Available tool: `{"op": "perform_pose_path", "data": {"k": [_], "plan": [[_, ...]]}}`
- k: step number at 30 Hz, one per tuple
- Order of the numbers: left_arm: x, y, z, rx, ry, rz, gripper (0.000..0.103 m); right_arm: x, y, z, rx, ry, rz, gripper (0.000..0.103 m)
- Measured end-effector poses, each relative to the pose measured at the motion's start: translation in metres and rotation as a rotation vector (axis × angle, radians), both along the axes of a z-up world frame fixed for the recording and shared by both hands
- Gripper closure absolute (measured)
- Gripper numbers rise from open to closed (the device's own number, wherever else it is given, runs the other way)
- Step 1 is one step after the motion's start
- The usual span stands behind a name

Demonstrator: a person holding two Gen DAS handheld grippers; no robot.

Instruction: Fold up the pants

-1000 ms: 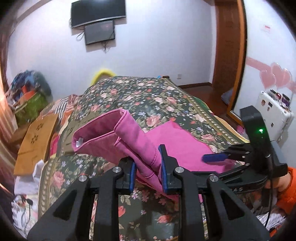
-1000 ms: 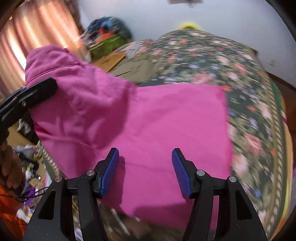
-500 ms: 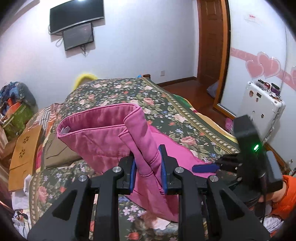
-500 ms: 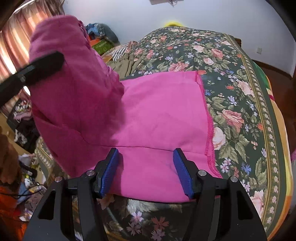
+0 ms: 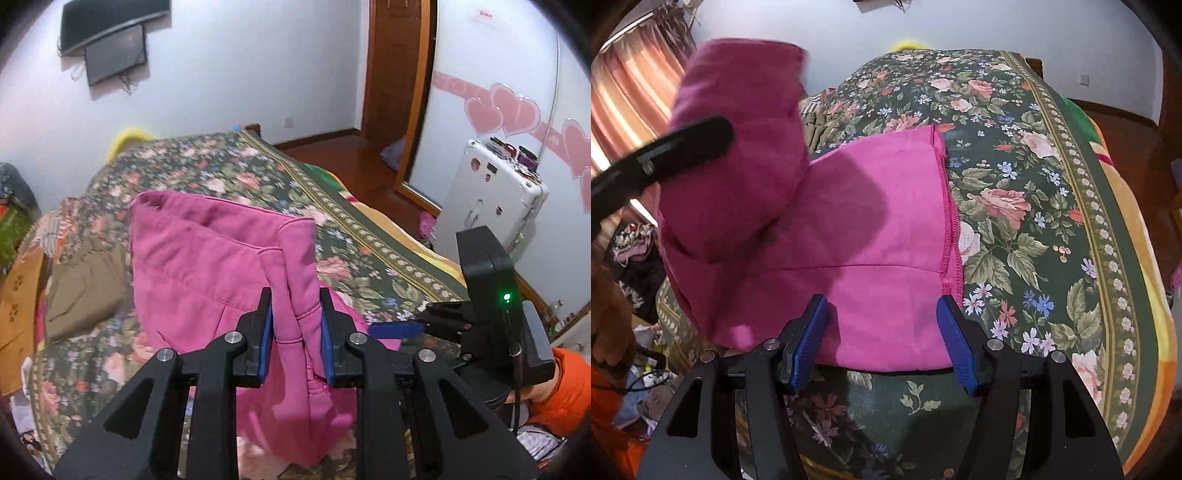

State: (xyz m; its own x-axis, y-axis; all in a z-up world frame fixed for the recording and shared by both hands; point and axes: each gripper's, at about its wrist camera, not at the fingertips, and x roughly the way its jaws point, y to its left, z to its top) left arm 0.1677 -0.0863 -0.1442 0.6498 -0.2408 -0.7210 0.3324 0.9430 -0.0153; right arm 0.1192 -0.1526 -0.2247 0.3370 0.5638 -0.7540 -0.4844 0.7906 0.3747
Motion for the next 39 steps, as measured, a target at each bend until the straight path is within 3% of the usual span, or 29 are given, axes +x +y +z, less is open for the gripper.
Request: {"op": "perform_pose_path", "data": {"k": [10, 13, 15, 21, 30, 39], "plan": [[0.012, -0.022, -0.034, -0.028, 0.123, -0.065, 0.08, -0.006, -0.014, 0.004, -0.005, -0.005, -0.033, 0.045], [0.013, -0.025, -0.039, -0.033, 0.152, -0.082, 0.068, -0.007, -0.021, 0.006, -0.006, -0.007, -0.053, 0.045], [0.012, -0.026, -0.041, -0.046, 0.171, -0.089, 0.052, -0.008, -0.027, 0.007, -0.003, -0.005, -0.066, 0.045], [0.003, -0.025, -0.023, -0.041, 0.115, -0.089, 0.052, -0.013, -0.036, 0.013, -0.005, -0.02, -0.087, 0.045], [0.017, 0.028, 0.01, -0.056, 0.021, 0.044, 0.047, -0.016, -0.039, 0.039, 0.02, -0.081, -0.099, 0.045], [0.079, 0.101, -0.018, -0.006, 0.085, 0.192, 0.047, -0.013, -0.021, 0.055, 0.045, -0.121, -0.081, 0.045]]}}
